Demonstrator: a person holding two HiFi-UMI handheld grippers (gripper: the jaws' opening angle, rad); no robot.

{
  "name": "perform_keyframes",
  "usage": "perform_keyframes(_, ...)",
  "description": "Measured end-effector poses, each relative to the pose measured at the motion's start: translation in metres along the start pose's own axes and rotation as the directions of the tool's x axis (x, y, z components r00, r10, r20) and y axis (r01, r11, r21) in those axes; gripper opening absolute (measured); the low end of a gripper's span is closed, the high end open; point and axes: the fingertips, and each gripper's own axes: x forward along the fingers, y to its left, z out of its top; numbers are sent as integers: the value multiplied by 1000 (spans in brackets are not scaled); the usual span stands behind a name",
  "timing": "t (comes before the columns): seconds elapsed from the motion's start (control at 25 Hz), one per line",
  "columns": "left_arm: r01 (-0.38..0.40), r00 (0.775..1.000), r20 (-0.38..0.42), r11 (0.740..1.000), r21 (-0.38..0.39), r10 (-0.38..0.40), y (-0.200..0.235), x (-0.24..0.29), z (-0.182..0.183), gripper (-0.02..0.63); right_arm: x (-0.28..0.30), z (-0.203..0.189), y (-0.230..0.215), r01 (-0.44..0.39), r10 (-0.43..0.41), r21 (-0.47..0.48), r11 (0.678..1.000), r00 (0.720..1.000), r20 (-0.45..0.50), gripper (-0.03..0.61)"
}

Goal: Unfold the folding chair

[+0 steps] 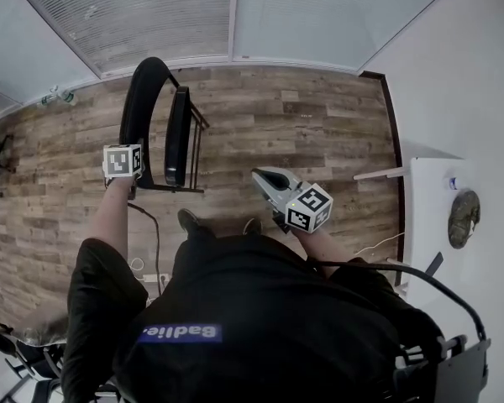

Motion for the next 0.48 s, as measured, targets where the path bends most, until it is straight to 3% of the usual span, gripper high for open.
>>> perform_keyframes(0.48, 61, 997, 37, 998, 8, -61, 36, -3, -2, 84, 138, -5, 14, 55, -50, 68, 996, 996, -70, 5)
